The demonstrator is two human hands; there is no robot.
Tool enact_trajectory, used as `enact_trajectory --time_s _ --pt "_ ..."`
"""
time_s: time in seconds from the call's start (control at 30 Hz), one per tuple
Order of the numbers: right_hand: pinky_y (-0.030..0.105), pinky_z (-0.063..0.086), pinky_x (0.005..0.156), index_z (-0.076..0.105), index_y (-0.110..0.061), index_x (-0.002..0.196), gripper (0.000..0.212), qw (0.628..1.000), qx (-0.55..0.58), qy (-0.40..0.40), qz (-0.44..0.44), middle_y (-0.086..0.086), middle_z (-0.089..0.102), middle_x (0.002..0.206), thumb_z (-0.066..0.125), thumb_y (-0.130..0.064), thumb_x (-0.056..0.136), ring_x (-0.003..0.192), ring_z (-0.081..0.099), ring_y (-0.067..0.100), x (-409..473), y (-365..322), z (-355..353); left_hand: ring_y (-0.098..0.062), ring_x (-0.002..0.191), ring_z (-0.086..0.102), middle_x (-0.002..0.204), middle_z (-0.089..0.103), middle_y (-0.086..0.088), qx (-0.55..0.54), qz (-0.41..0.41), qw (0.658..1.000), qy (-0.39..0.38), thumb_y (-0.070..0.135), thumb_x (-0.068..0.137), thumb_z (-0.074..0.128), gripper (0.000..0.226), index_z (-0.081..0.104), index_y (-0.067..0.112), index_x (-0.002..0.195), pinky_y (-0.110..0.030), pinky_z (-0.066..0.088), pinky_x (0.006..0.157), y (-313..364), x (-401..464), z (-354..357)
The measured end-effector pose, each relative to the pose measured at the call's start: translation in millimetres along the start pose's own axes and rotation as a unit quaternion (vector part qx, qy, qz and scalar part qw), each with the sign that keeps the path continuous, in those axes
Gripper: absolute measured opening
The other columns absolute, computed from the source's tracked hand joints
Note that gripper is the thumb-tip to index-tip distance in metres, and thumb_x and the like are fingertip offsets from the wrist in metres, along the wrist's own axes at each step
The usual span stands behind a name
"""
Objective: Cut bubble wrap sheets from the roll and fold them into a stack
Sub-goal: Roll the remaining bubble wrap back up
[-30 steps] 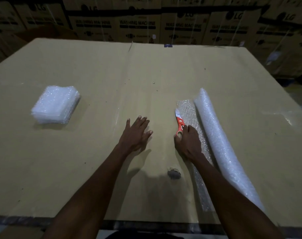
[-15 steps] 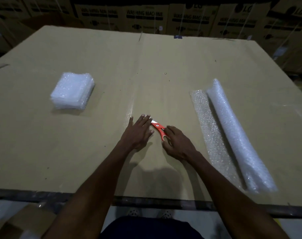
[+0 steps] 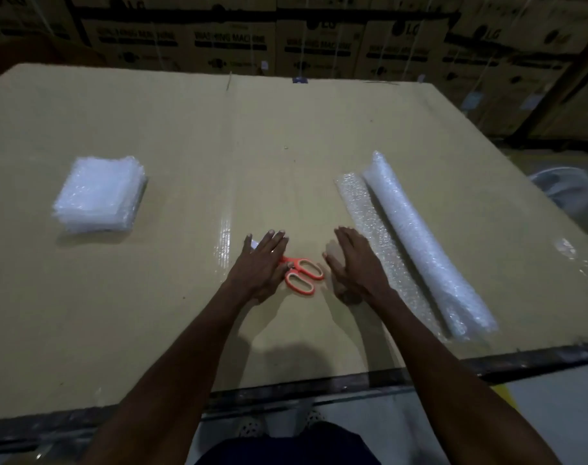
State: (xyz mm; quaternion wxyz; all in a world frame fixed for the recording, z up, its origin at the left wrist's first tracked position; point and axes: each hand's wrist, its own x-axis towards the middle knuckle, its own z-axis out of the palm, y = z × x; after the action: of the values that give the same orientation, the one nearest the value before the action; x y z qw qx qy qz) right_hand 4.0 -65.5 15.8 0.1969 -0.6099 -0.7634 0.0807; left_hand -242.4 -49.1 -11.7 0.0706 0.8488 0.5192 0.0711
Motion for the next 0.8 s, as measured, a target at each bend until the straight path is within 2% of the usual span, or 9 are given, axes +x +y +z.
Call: enact_trajectory --time_s 0.2,0.3,0.43,0.53,0.63,0.73,0.8 --pt "0.047 0.046 0.090 0.055 0.005 0.122 0.039 0.983 -0.031 0.090 0.155 0.025 0.059 0.120 0.056 -0.023 0.096 0.112 0.056 0.042 6.2 75.2 -52.8 -0.025 0.153 0.019 0.164 0.024 -0.007 0.000 0.084 0.996 0.027 0.060 0.093 0.006 0.084 0.031 0.009 0.155 -0.062 0.013 0.117 57.0 76.8 -11.2" --pt "0.047 0.045 0.090 0.053 0.006 0.121 0.047 0.975 -0.025 0.073 0.206 0.025 0.056 0.122 0.046 -0.032 0.093 0.113 0.053 0.041 5.4 108.0 -66.5 -0.021 0.154 0.008 0.167 0.014 -0.004 0.029 0.104 0.994 0.008 0.061 0.093 0.000 0.085 0.020 0.012 0.158 -0.057 0.006 0.120 87.5 113.4 -15.6" --pt "0.045 0.046 0.093 0.054 -0.002 0.122 0.043 0.962 0.002 0.027 0.273 0.021 0.057 0.128 0.049 -0.038 0.101 0.118 0.055 0.039 10.2 136.6 -73.5 -0.020 0.155 0.001 0.168 0.007 -0.004 0.071 0.132 0.989 -0.014 0.049 0.106 0.025 0.066 0.013 0.013 0.159 -0.056 0.005 0.121 122.3 161.5 -19.4" --pt "0.043 0.047 0.090 0.055 -0.005 0.122 0.044 0.958 0.015 -0.001 0.287 0.019 0.061 0.126 0.050 -0.043 0.100 0.113 0.059 0.038 15.2 139.1 -72.8 -0.021 0.155 0.002 0.168 0.004 -0.004 0.107 0.146 0.983 -0.027 0.043 0.107 0.034 0.067 0.008 0.013 0.160 -0.056 0.007 0.121 138.3 188.4 -19.6" --pt "0.042 0.046 0.092 0.051 -0.012 0.130 0.050 0.957 0.048 -0.004 0.287 0.012 0.058 0.130 0.064 -0.041 0.091 0.119 0.056 0.035 16.7 128.9 -67.7 -0.022 0.155 0.003 0.169 0.001 -0.003 0.123 0.164 0.978 -0.026 0.036 0.105 0.042 0.069 0.006 0.014 0.160 -0.057 0.011 0.120 145.1 209.2 -17.7" --pt "0.041 0.045 0.092 0.047 -0.019 0.130 0.058 0.958 0.082 -0.013 0.274 0.007 0.057 0.131 0.072 -0.045 0.084 0.123 0.054 0.031 18.3 120.6 -61.4 -0.025 0.154 0.006 0.168 0.005 -0.003 0.137 0.183 0.973 -0.028 0.031 0.105 0.044 0.066 0.012 0.017 0.160 -0.059 0.014 0.119 143.4 219.7 -17.7" --pt "0.038 0.045 0.089 0.050 -0.023 0.126 0.054 0.950 0.115 -0.020 0.289 0.003 0.061 0.129 0.073 -0.050 0.084 0.119 0.058 0.030 21.7 123.8 -62.8 -0.025 0.154 0.009 0.168 0.010 -0.002 0.150 0.195 0.968 -0.041 0.031 0.105 0.045 0.061 0.019 0.019 0.159 -0.060 0.015 0.118 138.4 221.9 -16.5"
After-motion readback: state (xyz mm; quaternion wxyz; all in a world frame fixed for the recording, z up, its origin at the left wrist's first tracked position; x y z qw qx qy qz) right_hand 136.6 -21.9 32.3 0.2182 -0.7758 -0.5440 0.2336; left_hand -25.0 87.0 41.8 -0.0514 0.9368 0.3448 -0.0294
